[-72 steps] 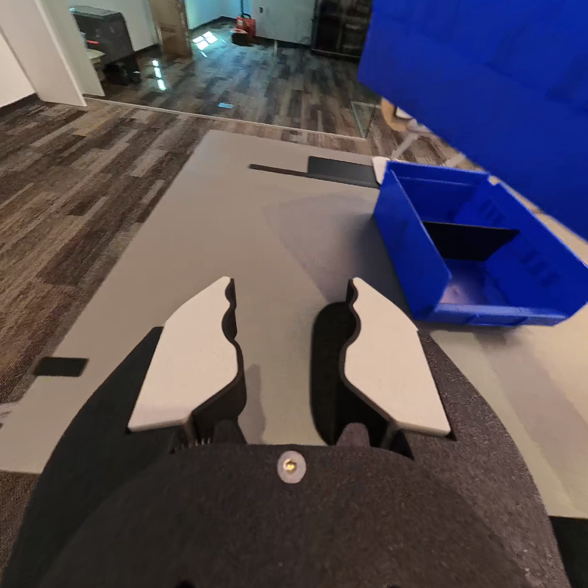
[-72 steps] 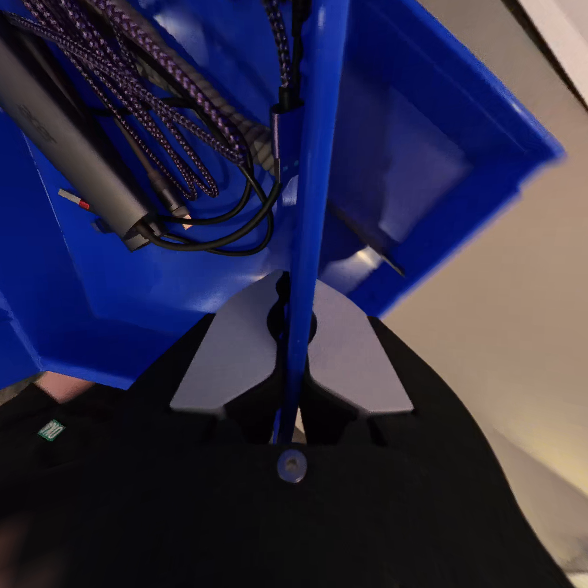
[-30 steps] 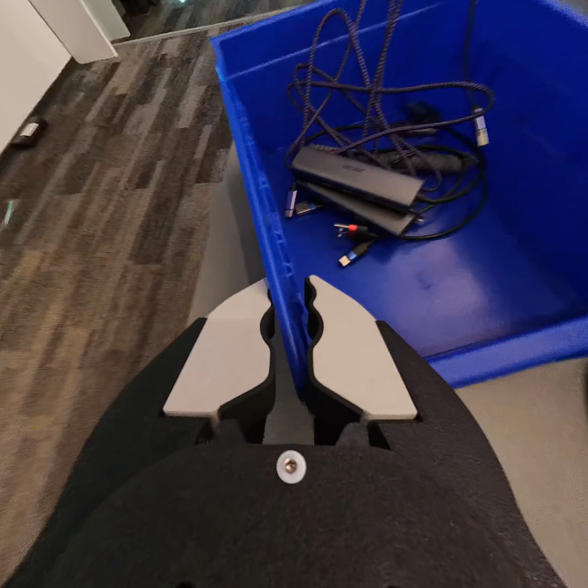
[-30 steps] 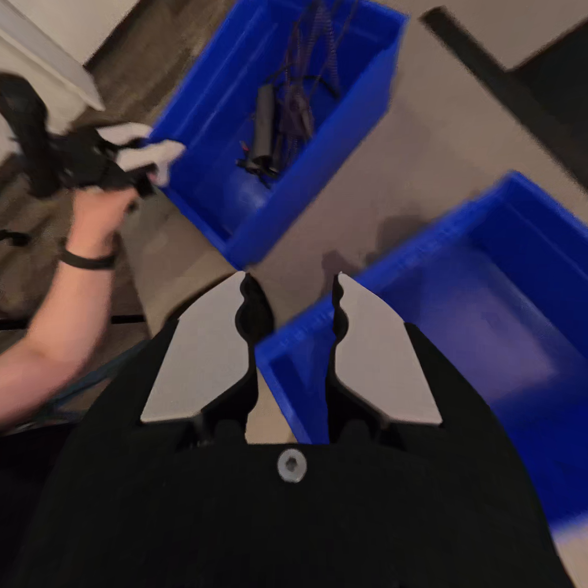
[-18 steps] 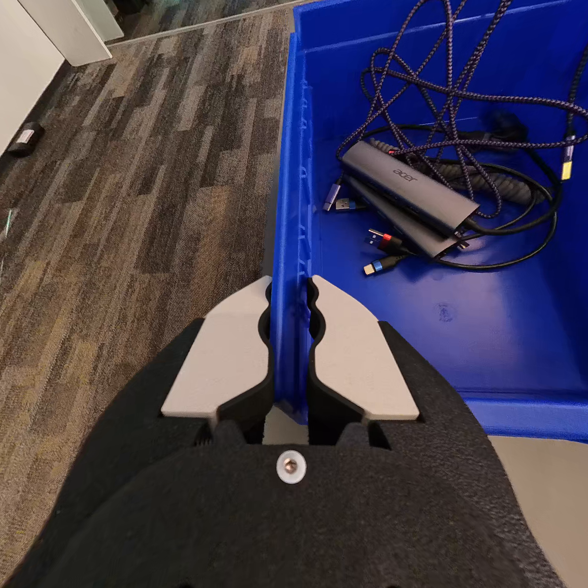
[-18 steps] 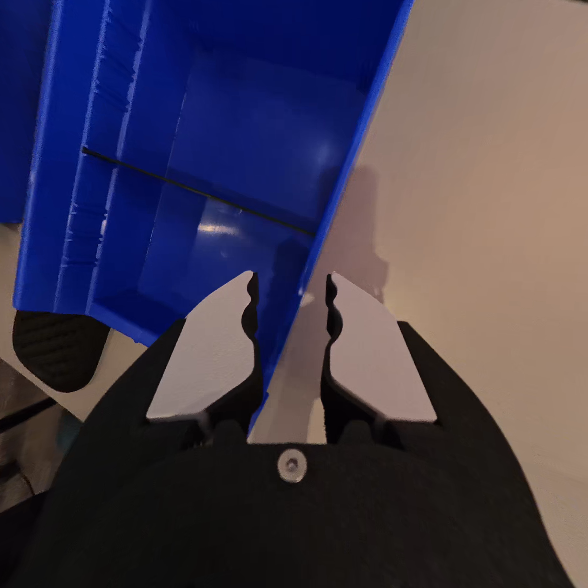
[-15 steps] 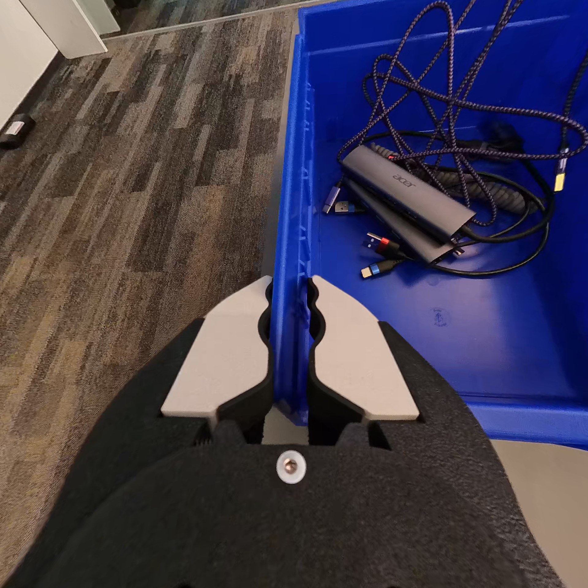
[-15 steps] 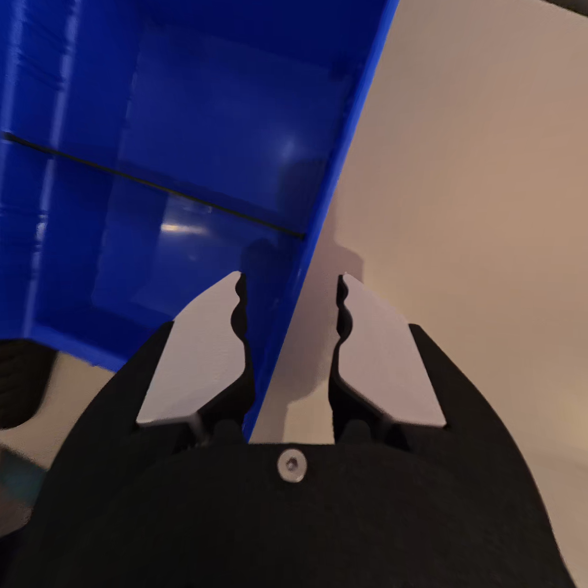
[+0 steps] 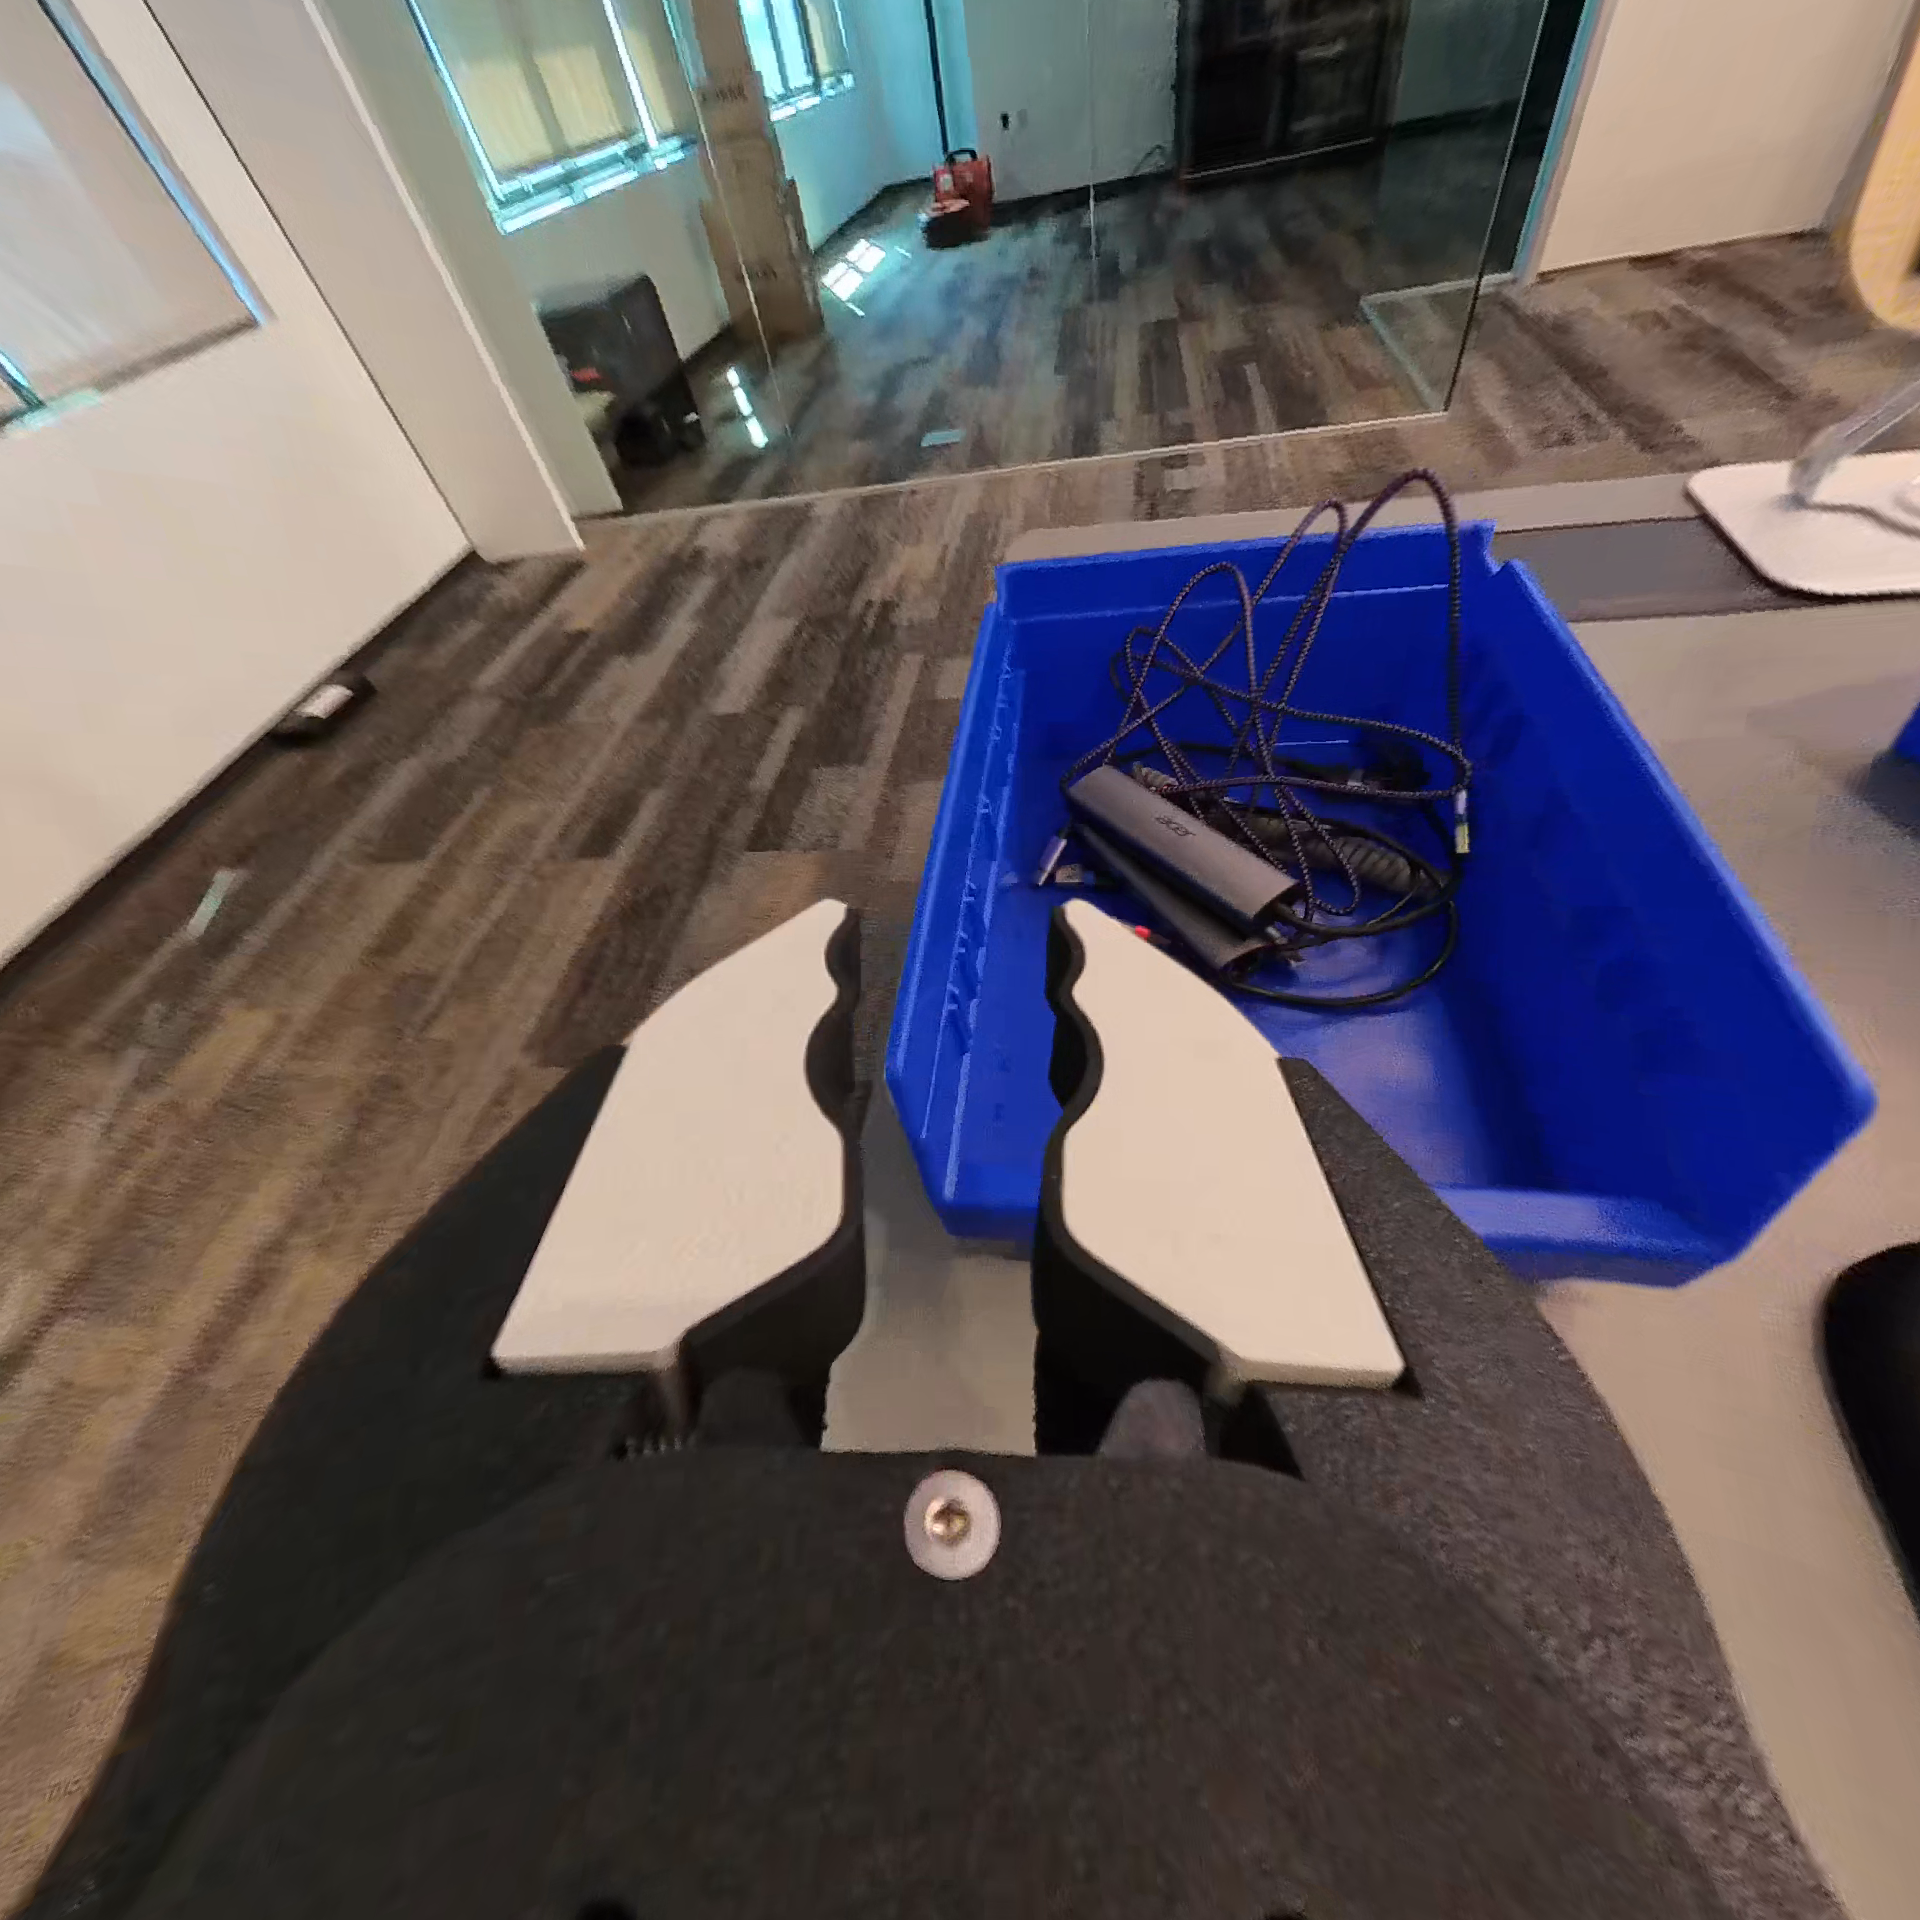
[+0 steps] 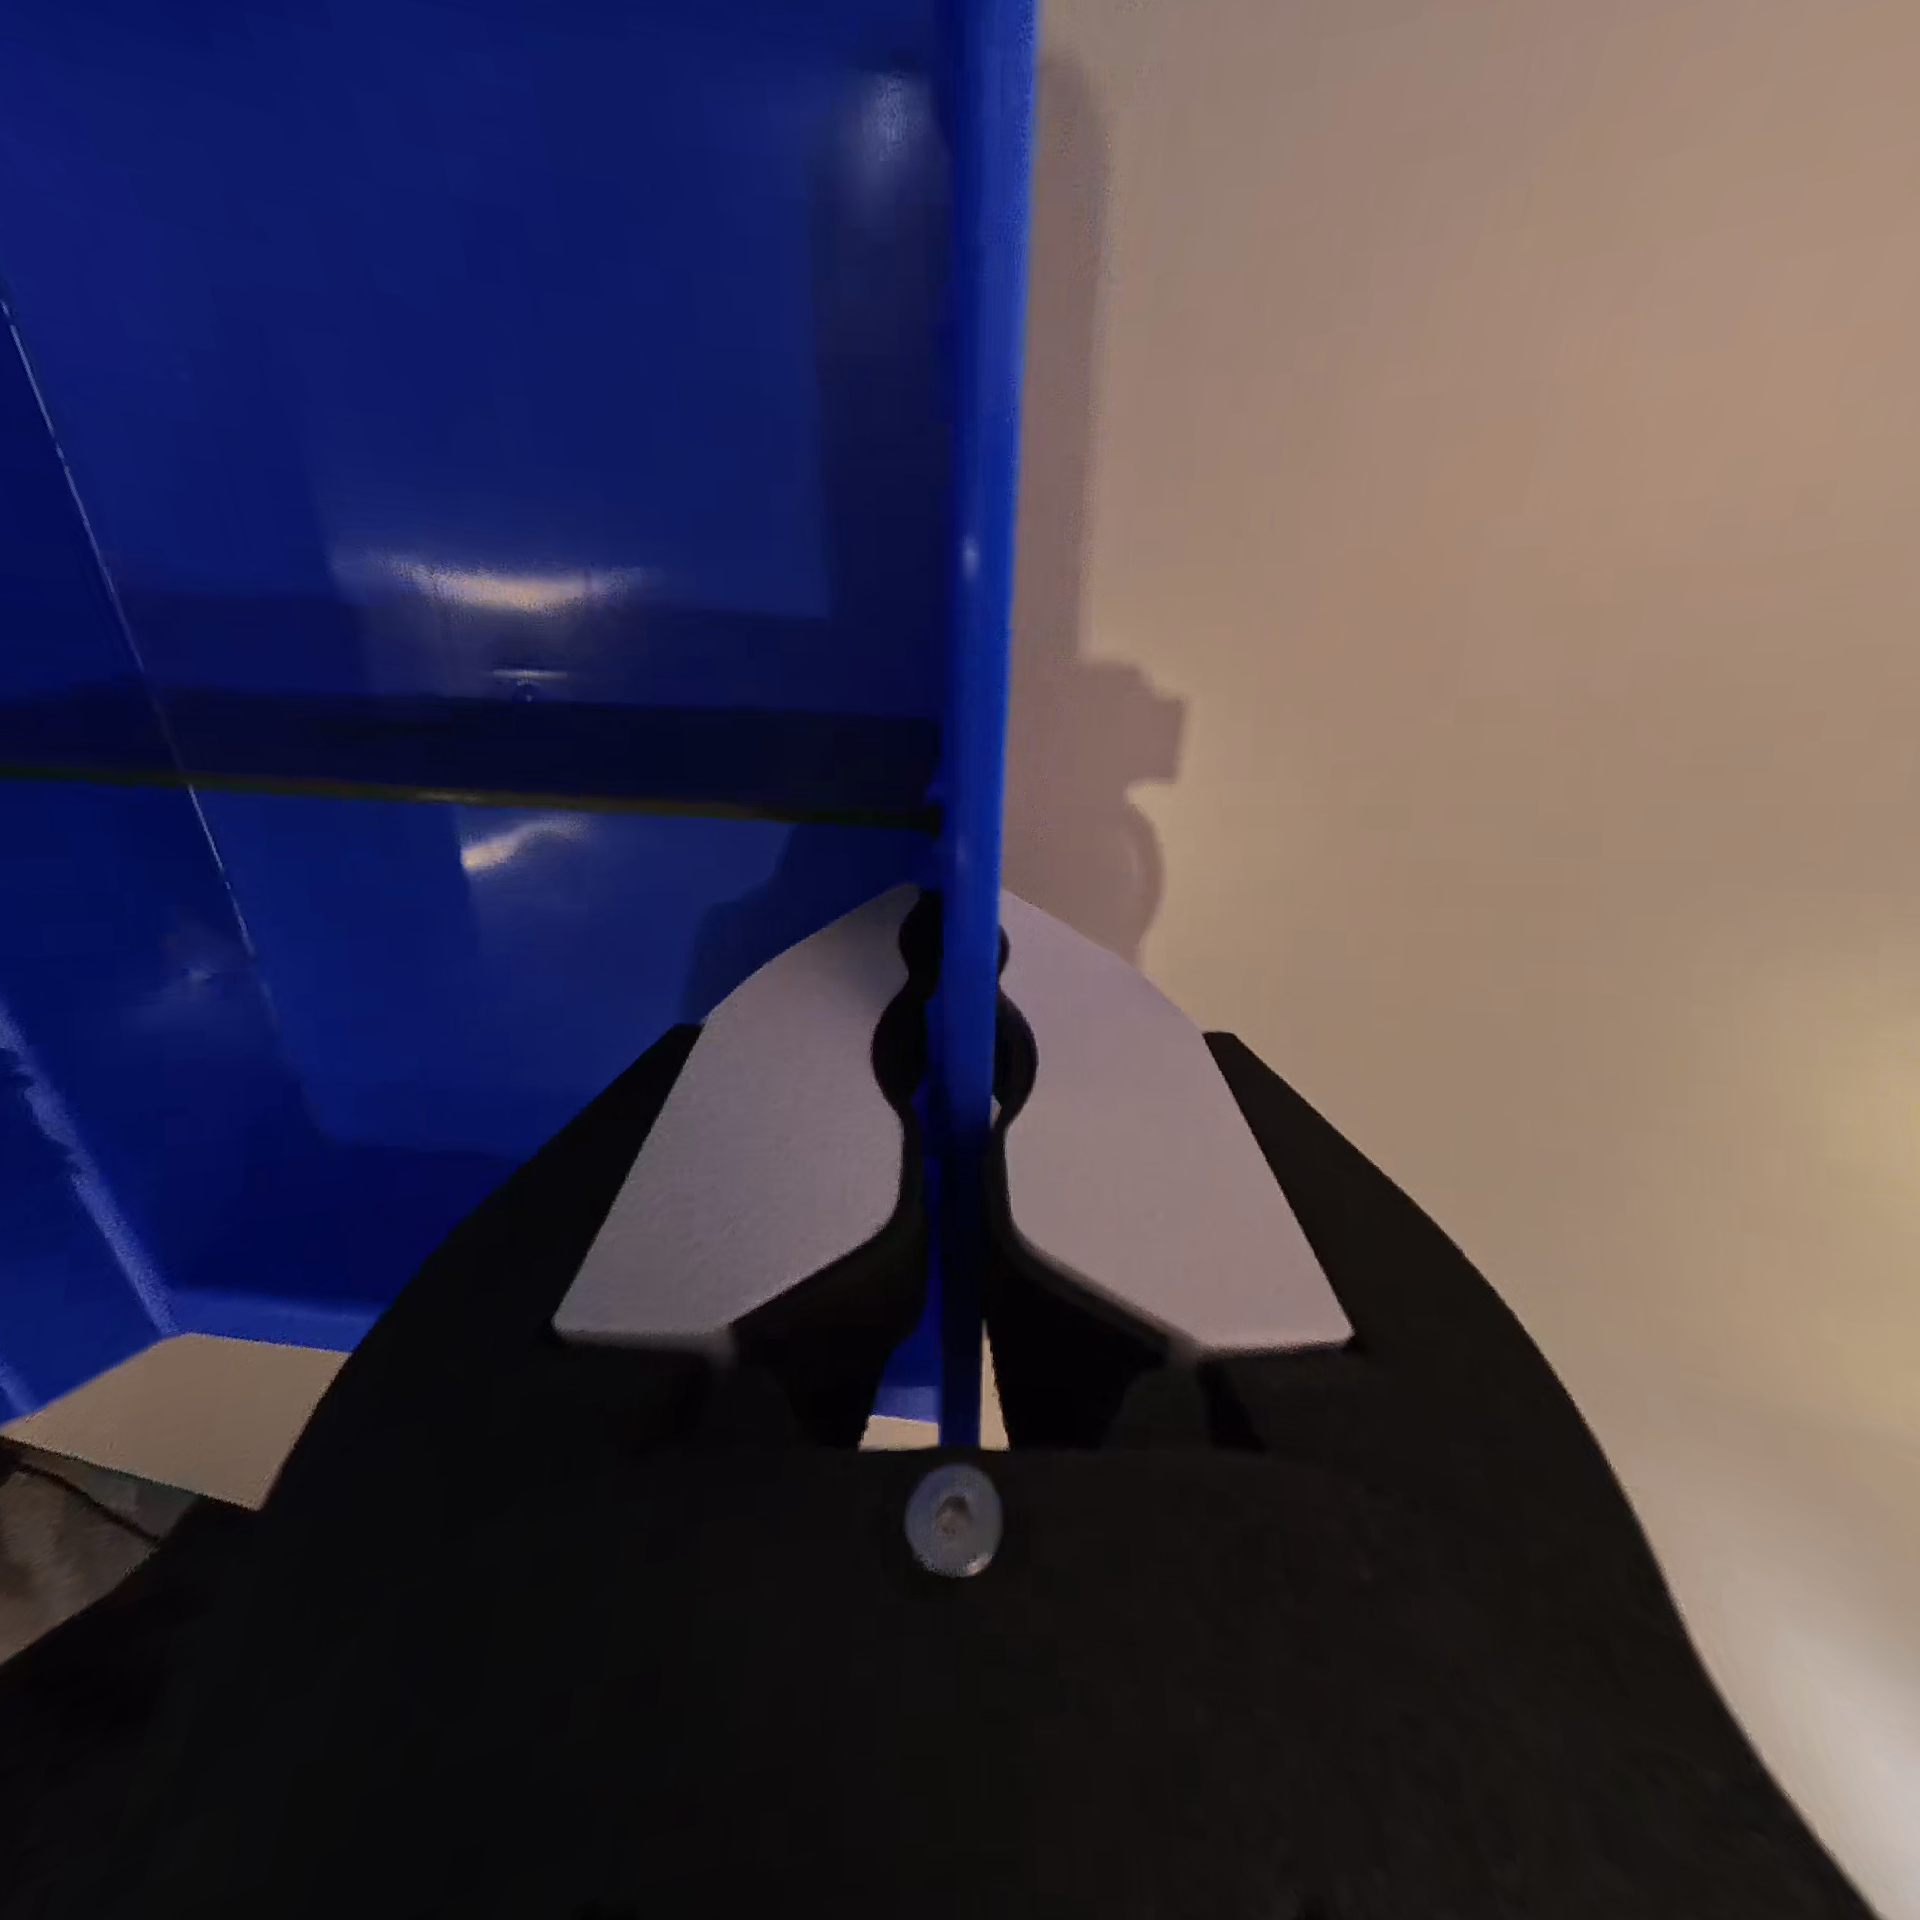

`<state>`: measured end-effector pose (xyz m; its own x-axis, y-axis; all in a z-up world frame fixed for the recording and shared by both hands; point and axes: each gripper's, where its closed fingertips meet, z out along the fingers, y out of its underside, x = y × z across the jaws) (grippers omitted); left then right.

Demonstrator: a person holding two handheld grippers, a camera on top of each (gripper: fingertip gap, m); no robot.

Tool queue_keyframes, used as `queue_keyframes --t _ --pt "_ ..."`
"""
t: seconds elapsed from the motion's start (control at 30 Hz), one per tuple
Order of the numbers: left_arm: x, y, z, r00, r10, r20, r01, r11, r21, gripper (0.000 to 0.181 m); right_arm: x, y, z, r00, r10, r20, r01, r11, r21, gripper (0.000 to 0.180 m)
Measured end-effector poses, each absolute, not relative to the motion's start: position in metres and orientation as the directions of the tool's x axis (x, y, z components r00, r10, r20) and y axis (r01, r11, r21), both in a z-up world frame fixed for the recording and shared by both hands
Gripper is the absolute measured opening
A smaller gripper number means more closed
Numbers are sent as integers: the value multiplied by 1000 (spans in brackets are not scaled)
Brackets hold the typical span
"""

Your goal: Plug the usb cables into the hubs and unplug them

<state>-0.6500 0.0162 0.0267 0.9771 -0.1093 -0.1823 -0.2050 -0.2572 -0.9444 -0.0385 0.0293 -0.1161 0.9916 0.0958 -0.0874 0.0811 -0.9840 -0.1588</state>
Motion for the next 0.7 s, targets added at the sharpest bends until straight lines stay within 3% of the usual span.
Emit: queue_keyframes --t 0.23,0.47,0.7 --pt "-644 -12 36 950 -38 -311 -307 -318 -897 34 76 21 -99 998 40 -54 29 -982 -187 4" --pt "-609 -29 43 981 -133 -144 -179 -314 -932 44 237 -40 -99 995 -97 -28 -101 -972 -214 5" --pt "-582 -59 46 980 -171 -102 -152 -312 -938 49 378 -147 -114 968 -235 -85 -247 -952 -180 5"
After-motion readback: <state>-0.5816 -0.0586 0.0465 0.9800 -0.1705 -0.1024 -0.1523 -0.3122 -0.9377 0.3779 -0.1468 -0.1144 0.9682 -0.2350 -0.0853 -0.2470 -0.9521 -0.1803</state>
